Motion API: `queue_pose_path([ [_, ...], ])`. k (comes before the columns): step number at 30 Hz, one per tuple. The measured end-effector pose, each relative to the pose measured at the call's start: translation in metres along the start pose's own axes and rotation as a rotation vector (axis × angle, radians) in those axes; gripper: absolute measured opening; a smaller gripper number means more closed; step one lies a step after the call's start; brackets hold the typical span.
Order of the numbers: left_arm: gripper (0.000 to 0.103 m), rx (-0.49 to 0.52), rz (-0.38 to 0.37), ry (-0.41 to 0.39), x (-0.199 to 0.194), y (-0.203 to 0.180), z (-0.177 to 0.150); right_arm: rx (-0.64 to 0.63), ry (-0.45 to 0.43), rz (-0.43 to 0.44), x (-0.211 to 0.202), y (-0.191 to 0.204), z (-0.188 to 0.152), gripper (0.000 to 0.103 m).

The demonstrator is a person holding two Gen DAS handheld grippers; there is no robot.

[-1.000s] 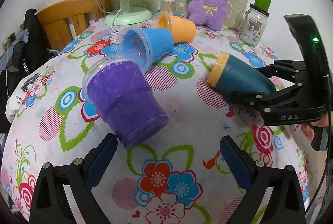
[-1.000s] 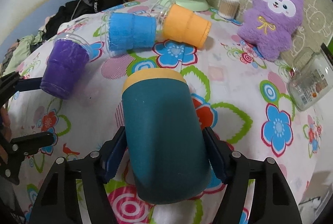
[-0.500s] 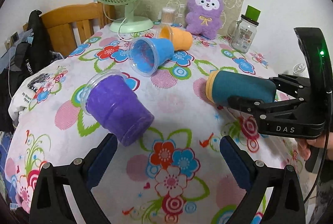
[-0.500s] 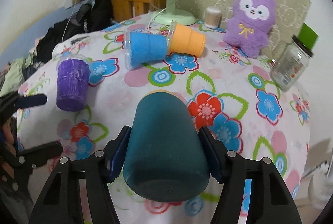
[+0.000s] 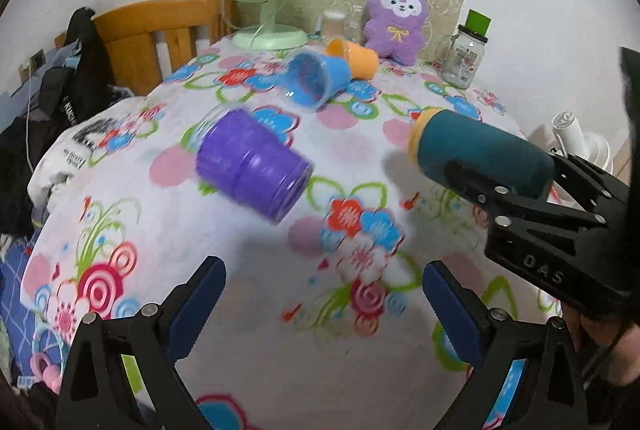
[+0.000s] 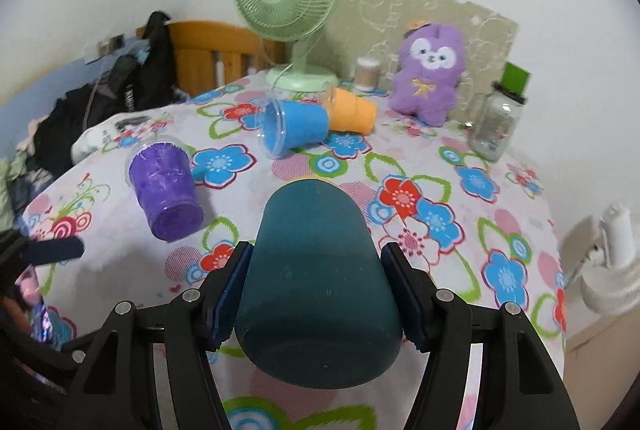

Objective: Flip cup upside down
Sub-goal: 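Lift the teal cup with the right gripper and rotate it rim-down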

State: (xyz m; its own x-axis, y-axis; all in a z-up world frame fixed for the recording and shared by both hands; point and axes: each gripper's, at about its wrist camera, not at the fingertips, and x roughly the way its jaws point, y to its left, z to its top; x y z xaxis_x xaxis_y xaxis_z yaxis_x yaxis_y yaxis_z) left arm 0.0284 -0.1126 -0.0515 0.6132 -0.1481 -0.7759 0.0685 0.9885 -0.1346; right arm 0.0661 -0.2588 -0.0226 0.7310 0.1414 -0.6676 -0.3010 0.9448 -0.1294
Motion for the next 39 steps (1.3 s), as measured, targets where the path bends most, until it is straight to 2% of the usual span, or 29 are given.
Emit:
queue_pose_path([
  [5, 0.100, -0.013, 0.013, 0.010, -0.007, 0.013, -0.015, 0.069, -0.040, -0.024, -0.015, 0.011, -0.008, 0.068],
  [14, 0.100, -0.020, 0.016, -0.005, -0.017, 0.019, -0.022, 0.127, -0.114, -0.087, -0.034, 0.028, -0.026, 0.068],
  [18, 0.099, 0.009, 0.061, 0.017, -0.010, 0.016, -0.029, 0.178, -0.078, -0.077, -0.022, 0.026, -0.042, 0.068],
  [22, 0.099, 0.018, 0.064, 0.051, -0.001, 0.019, -0.039, 0.164, -0.015, -0.080, -0.012, 0.027, -0.052, 0.069],
  [24, 0.099, 0.012, 0.059, 0.062, 0.000, 0.021, -0.043, 0.163, -0.001, -0.082, -0.012, 0.028, -0.054, 0.073],
  [30, 0.099, 0.013, 0.060, 0.051, -0.002, 0.020, -0.042, 0.191, -0.004, -0.048, -0.015, 0.023, -0.053, 0.075],
  [39, 0.099, 0.032, 0.042, 0.050, -0.005, 0.010, -0.042, 0.186, -0.027, -0.043, -0.026, 0.021, -0.051, 0.075],
])
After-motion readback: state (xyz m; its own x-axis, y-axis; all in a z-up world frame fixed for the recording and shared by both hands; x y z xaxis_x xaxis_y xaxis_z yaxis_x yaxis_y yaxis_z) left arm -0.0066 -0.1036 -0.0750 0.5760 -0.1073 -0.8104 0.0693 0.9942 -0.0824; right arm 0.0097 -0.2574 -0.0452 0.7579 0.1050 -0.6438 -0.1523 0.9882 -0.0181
